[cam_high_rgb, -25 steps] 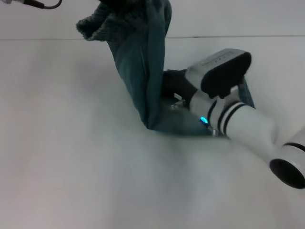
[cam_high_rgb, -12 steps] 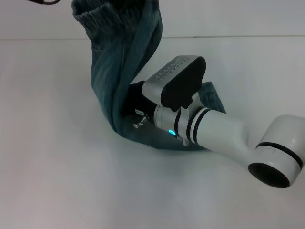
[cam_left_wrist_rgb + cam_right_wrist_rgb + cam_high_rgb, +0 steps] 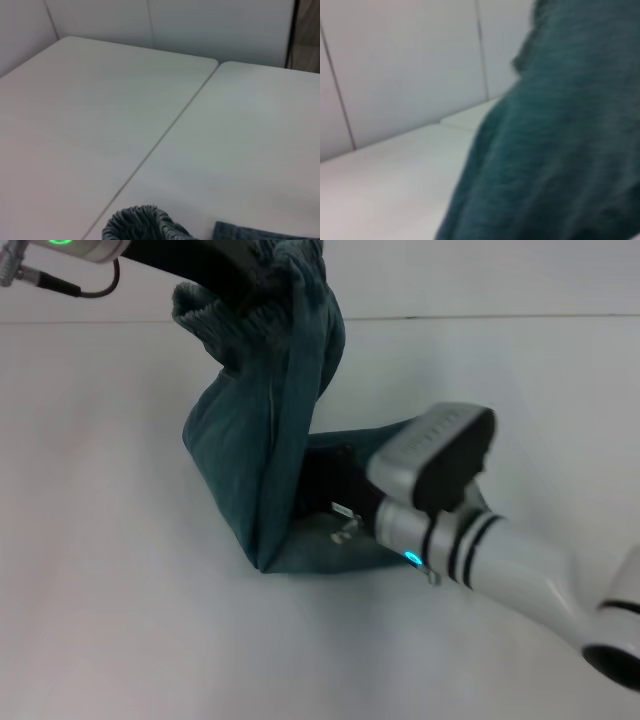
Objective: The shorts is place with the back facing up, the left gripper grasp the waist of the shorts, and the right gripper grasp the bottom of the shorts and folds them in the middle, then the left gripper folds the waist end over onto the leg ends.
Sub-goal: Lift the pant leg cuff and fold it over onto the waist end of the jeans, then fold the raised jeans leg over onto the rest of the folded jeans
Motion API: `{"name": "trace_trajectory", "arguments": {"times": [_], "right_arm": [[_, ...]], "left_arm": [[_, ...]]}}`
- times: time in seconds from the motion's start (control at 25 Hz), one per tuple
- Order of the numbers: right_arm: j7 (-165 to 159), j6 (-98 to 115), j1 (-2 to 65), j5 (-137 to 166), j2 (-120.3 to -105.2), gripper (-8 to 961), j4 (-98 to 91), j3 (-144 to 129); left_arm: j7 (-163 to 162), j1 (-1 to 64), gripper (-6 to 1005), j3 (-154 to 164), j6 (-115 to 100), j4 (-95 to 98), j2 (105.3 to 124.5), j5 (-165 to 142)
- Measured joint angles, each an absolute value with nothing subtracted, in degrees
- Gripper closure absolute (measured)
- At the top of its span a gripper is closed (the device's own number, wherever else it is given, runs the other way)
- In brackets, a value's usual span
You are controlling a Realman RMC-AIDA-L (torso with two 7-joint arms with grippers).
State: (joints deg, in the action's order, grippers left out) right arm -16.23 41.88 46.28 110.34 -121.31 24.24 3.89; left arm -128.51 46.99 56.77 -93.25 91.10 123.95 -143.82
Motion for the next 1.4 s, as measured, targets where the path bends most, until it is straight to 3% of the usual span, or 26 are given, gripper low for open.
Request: {"name": "trace_trajectory", "arguments": {"times": [0.52, 0.88, 1.4], "right_arm": [[-25.2, 61.0, 33.0, 110.1, -120.43, 920, 12.3, 17.8], [-36.6, 67.3, 32.2, 110.0, -120.06, 920, 1.2, 33.1], [-37.8, 67.5, 32.3, 110.3, -119.97, 920, 0.9, 34.2]], "left_arm": [[-128.2, 45.9, 897, 65.4, -90.1, 84.5, 124.09, -137.9], [-127.8, 46.1, 890, 75.7, -82.0, 75.7, 124.19, -134.0], [-125.6, 48.1, 879, 87.2, -69.6, 60.8, 124.54, -127.9]]}}
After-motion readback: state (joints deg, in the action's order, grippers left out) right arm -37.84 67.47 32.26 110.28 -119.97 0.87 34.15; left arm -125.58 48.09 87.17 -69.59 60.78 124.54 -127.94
